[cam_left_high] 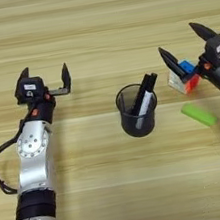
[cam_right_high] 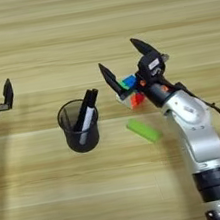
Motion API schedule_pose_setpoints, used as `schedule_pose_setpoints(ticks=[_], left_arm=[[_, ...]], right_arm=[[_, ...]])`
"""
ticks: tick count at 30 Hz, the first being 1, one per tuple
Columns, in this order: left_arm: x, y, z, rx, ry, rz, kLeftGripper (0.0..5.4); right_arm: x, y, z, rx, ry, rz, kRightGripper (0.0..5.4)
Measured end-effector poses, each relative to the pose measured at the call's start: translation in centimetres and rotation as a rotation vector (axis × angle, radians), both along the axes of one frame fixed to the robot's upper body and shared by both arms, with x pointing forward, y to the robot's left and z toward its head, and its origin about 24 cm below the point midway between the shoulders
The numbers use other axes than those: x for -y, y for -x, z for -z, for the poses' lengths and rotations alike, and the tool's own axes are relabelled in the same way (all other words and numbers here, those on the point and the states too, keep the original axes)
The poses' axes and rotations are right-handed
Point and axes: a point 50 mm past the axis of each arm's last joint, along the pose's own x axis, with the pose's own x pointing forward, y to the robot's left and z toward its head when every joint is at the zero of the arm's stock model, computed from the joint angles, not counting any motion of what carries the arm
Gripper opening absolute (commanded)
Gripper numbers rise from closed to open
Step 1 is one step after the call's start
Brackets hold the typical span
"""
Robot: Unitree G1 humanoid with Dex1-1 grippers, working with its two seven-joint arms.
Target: Move the objects on the table
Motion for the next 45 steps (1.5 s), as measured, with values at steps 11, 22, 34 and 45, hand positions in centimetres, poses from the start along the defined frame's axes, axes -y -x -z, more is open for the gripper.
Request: schedule_pose_setpoints(ticks=[11,22,34,45], left_arm=[[0.2,-0.1,0.1,-0.005,-0.018,0.003,5.40],[0.2,-0.3,-0.1,0.013,-0.020,0.003,5.40],[0.5,-0.4,-0.1,0.016,-0.024,0.008,5.40],[0.6,-0.4,-0.1,0.019,-0.024,0.010,5.40]], right_arm=[[4.0,1.9,1.2,-0.222,0.118,-0.119,5.38],[5.3,2.8,5.2,-0.450,0.217,-0.159,5.38],[4.9,4.4,8.5,-0.603,0.300,-0.192,4.47],[5.3,4.7,9.5,-0.654,0.339,-0.180,2.92]])
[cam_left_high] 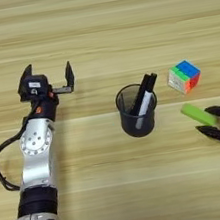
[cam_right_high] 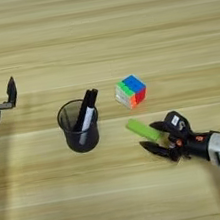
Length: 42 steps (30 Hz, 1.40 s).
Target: Move the objects on the table
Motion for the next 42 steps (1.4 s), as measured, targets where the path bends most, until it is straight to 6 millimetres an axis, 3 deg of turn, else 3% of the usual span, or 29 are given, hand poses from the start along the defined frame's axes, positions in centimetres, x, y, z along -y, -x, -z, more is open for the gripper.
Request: schedule_pose_setpoints(ticks=[12,25,42], left_arm=[[0.0,0.0,0.0,0.001,0.000,0.000,5.40],[0.0,0.0,0.0,0.006,0.000,0.001,5.40],[0.0,0.0,0.1,0.001,0.002,0.001,5.40]], right_arm=[[0.3,-0.4,0.1,0.001,0.008,0.026,1.41],[-0.5,0.0,-0.3,0.003,0.011,-0.010,1.40],[-3.1,2.0,-2.8,0.058,-0.018,-0.298,1.40]])
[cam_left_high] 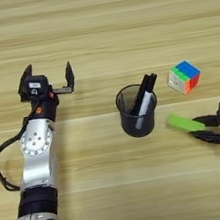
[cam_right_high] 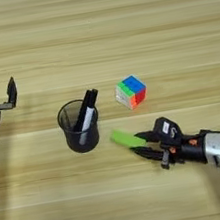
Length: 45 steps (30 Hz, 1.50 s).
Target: Move the objects on the table
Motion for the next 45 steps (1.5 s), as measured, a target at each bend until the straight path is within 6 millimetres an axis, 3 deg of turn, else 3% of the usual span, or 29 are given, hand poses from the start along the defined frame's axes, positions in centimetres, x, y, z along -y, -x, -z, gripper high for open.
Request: schedule_pose_setpoints(ticks=[15,29,36,45], left_arm=[[0.1,0.0,0.1,-0.001,0.000,0.002,5.40],[0.3,0.0,0.1,0.003,0.004,0.007,5.40],[0.5,0.0,0.0,0.009,0.003,0.013,5.40],[0.7,0.0,0.0,0.013,0.004,0.017,5.40]], right_arm=[[-1.8,1.0,0.2,-0.061,-0.017,-0.238,1.40],[-6.7,0.4,0.3,-0.025,-0.075,-0.369,1.40],[-8.6,0.4,1.7,-0.058,-0.064,-0.401,1.40],[-9.1,-0.2,3.0,-0.083,-0.026,-0.373,1.40]])
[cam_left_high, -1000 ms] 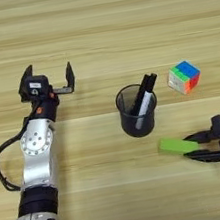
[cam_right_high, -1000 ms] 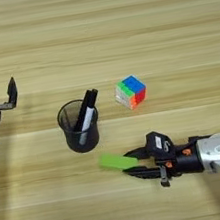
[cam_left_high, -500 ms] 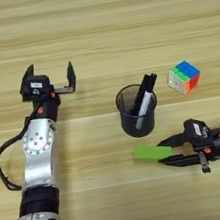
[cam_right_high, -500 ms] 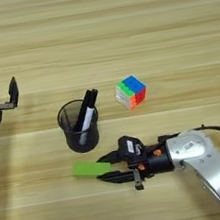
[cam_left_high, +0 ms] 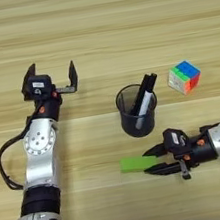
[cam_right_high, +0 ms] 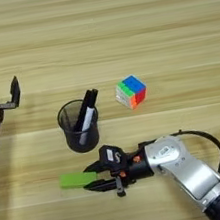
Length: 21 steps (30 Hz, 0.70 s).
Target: Move the objects on the table
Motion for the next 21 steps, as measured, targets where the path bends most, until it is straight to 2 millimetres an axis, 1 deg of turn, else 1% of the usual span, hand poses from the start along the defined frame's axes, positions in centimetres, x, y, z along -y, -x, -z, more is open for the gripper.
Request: schedule_pose_setpoints(ticks=[3,6,14,21], left_arm=[[0.00,0.00,0.00,0.000,0.000,-0.001,5.40],[0.00,0.00,0.00,0.000,0.001,-0.002,5.40],[0.02,0.00,0.00,0.000,-0.001,-0.002,5.40],[0.04,0.00,0.01,0.000,-0.006,-0.002,5.40]], right_arm=[[-0.09,-0.09,0.16,-0.003,0.001,0.003,1.40],[-0.16,-0.13,0.17,-0.002,0.001,0.001,1.80],[-0.21,-0.13,0.19,0.000,0.001,0.003,2.60],[-0.31,-0.35,-0.37,0.006,-0.043,0.015,3.36]])
